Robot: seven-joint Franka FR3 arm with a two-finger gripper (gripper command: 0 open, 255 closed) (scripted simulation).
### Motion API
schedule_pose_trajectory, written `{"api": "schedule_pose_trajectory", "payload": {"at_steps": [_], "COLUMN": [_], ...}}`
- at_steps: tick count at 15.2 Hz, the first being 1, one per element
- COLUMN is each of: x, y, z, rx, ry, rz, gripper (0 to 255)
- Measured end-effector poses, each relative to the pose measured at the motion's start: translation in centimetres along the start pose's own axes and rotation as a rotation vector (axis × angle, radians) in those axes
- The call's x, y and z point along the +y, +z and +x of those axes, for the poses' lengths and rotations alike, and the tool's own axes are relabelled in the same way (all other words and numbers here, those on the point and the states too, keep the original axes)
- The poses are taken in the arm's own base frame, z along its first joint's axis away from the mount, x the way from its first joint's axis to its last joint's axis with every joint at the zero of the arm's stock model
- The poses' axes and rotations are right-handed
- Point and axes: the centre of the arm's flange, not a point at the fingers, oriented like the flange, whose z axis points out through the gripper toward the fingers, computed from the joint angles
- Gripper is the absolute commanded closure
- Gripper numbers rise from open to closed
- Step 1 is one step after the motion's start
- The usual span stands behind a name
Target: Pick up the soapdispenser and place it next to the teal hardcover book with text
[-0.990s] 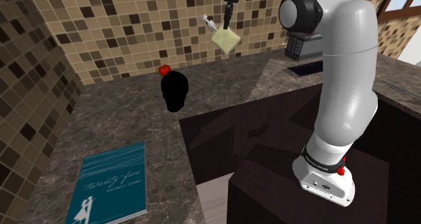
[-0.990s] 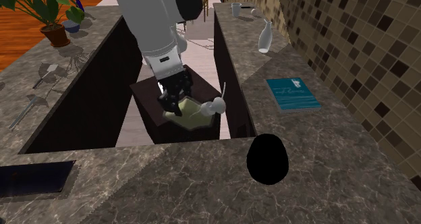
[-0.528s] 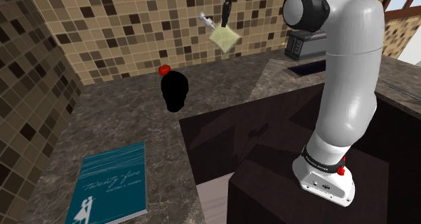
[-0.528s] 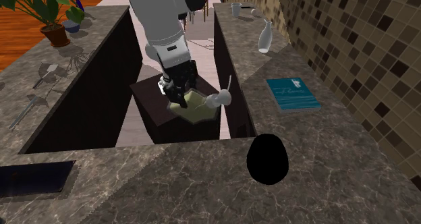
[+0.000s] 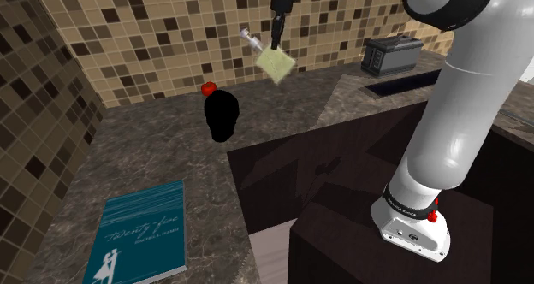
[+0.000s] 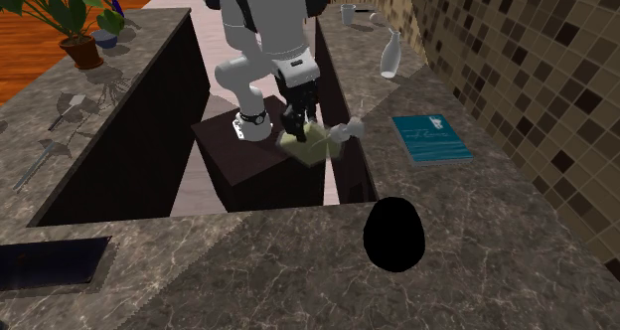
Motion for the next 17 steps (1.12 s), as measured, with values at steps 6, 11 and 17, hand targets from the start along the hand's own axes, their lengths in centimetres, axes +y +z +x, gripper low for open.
{"api": "schedule_pose_trajectory", "payload": {"at_steps": [6,11,17], "x": [-7.4,-13.5,-20.7], "y": [2.1,4.2,6.9], "z": [2.1,3.1,4.5], "rx": [0.000,0.000,-0.001], "ry": [0.000,0.000,0.000], "rz": [0.000,-0.001,-0.001], "gripper": [255,255,255]}}
